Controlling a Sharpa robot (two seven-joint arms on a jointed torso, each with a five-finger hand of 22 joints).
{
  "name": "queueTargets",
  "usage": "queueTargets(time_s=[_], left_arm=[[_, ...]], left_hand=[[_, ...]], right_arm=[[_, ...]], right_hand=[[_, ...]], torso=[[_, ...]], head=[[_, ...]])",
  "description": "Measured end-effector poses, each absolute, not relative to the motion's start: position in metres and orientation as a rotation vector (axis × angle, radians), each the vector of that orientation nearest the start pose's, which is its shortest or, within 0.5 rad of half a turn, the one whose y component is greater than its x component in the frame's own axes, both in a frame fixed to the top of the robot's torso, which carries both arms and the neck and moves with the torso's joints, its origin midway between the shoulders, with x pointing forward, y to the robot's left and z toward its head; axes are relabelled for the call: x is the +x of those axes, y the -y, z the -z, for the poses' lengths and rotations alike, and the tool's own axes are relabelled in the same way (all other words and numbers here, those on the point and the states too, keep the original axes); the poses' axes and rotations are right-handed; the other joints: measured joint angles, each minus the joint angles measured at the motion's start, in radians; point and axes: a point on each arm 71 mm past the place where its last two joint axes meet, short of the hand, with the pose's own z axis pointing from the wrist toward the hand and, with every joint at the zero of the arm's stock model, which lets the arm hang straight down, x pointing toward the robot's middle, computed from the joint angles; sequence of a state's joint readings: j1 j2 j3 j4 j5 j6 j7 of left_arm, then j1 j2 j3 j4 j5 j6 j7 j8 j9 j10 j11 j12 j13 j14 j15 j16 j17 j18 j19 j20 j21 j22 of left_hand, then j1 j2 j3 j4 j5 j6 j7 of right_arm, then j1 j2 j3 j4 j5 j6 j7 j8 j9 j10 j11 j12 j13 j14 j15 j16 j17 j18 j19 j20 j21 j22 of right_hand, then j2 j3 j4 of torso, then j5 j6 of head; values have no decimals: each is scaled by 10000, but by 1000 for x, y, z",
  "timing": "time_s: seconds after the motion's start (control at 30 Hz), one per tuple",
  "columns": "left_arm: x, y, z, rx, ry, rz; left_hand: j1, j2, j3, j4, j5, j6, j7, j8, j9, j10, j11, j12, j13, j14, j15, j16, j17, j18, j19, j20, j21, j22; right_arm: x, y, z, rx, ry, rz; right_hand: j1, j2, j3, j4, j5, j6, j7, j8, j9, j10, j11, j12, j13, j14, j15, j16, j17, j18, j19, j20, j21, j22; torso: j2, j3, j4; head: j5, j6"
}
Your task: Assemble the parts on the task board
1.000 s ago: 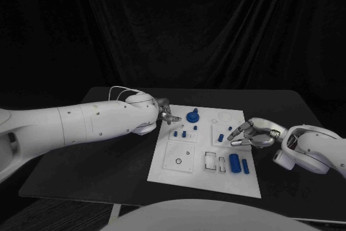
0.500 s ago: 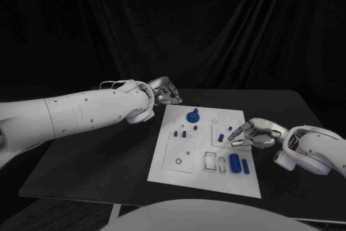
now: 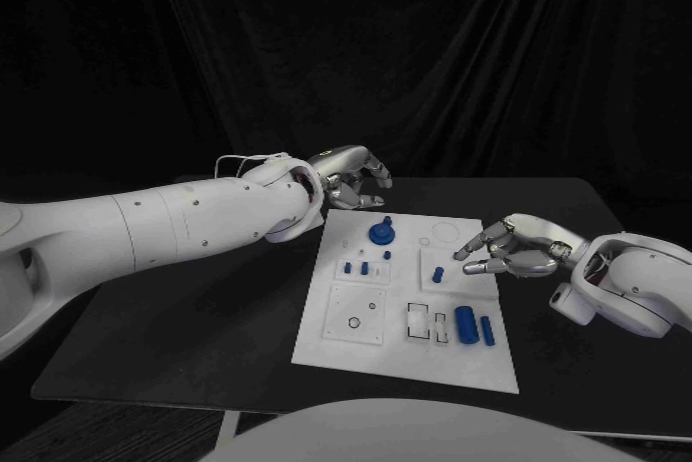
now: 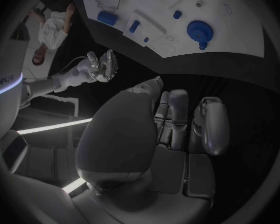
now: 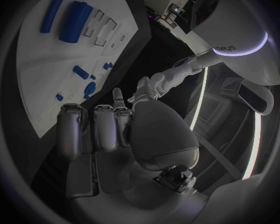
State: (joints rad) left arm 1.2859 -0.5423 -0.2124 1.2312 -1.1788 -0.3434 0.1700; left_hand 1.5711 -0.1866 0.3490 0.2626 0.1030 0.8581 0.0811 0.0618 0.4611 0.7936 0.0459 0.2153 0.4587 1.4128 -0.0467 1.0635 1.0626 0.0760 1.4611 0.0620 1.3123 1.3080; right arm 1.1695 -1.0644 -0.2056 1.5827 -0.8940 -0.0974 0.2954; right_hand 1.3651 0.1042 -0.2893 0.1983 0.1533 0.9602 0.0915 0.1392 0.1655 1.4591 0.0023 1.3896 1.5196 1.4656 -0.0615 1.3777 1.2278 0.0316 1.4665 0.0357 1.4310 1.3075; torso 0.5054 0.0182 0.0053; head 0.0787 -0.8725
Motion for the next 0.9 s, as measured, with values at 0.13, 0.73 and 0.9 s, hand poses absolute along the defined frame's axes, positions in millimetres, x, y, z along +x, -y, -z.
queueTargets(time_s=[0.13, 0.73, 0.9], left_arm=[[516, -103, 215, 3944, -16467, 8983], [509, -71, 256, 7391, -17475, 7553], [511, -68, 259, 7532, -17726, 7241]], left_hand=[[-331, -102, -697, 156, -408, 213, -239, 0, -484, 180, -120, -41, -650, 276, -101, 696, 386, -159, 31, -31, 181, 0], [-595, 128, -1594, 99, -44, 658, -150, 41, -1356, 983, 76, 108, -1586, 370, -80, 1236, 384, -156, 52, -52, 213, -2], [-551, 171, -1499, 5, 267, 1038, -64, 117, -1429, 1104, 78, 161, -1669, 418, -32, 1522, 571, -155, 51, -51, 115, -3]], right_arm=[[422, 274, 246, 2156, -19595, -11345], [425, 267, 247, 2039, -19611, -11476], [424, 266, 251, 2066, -19727, -11491]], right_hand=[[0, 0, 13, -12, 0, 14, 14, 0, 0, 0, 0, -15, 0, 0, 1, 0, 0, 0, 0, 0, 0, 0], [0, 0, 9, -15, -1, 14, 14, 0, 0, 0, 0, -21, 0, -14, 19, 0, 1, 1, 0, 0, 0, -2], [0, 0, -15, -40, -1, 14, 14, 0, 0, 0, 0, -21, 0, -7, 27, 0, 1, 0, 0, 0, 0, -2]], torso=[[0, -2, 0], [19, -10, 3], [13, -7, -1]], head=[[-58, 0], [-158, 0], [-182, 0]])
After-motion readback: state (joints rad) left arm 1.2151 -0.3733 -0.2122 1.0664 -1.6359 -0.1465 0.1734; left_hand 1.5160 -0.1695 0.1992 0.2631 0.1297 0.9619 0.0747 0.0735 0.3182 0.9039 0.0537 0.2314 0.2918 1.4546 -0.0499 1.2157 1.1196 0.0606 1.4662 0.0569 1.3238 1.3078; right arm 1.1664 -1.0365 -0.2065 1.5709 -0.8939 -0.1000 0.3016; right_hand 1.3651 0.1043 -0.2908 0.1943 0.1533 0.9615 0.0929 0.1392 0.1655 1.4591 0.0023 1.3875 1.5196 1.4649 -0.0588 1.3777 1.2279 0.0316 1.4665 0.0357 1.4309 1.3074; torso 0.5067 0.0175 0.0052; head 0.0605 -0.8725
